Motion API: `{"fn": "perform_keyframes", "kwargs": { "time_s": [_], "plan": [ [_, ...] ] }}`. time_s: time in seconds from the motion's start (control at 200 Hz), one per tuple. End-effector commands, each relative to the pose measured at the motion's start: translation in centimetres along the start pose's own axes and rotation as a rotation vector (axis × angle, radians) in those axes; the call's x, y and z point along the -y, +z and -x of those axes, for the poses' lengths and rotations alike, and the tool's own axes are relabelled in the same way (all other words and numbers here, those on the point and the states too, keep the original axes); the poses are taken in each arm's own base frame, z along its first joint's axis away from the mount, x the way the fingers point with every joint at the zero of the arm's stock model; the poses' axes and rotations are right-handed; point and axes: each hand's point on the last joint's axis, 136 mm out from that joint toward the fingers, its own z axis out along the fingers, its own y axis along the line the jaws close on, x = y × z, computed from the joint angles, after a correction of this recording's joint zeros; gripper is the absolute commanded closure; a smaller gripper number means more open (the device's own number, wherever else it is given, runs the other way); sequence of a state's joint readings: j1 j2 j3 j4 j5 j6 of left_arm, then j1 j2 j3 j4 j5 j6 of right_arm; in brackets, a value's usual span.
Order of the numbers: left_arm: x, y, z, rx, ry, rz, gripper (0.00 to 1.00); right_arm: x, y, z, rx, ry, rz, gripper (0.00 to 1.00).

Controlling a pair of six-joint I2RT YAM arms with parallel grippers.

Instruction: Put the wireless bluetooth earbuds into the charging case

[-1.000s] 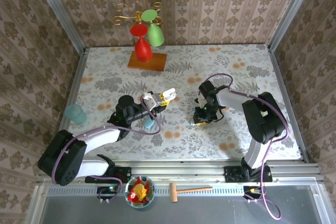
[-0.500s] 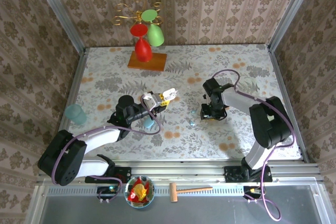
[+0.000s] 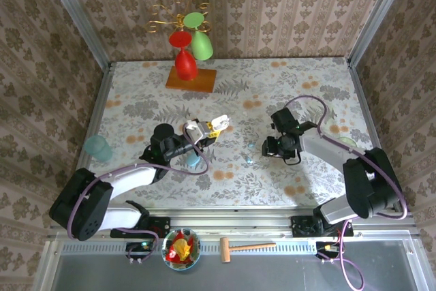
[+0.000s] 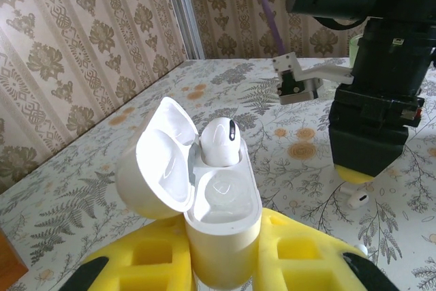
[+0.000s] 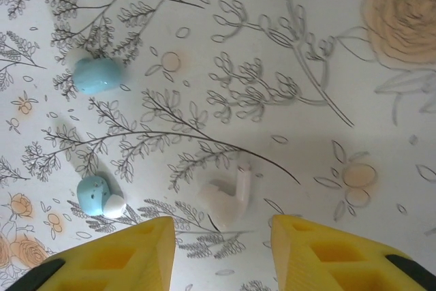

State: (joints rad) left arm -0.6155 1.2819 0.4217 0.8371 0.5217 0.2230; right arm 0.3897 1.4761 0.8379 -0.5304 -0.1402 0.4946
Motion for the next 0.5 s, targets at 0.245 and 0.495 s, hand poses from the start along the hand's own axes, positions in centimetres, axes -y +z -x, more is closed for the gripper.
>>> {"fn": "perform_keyframes", "kwargs": {
  "time_s": [0.245,0.495],
  "plan": [
    [0.0,-0.1,1.9,0.047,0.036,-0.005,0.96,-2.2,3.9,3.1,-0.071,-0.112,0.045,0.57],
    [0.0,-0.1,1.9,0.042,0.049,-0.006,0.96,-0.1,4.3,0.0,-0.136,-0.067,-0.009,0.58]
  ]
}}
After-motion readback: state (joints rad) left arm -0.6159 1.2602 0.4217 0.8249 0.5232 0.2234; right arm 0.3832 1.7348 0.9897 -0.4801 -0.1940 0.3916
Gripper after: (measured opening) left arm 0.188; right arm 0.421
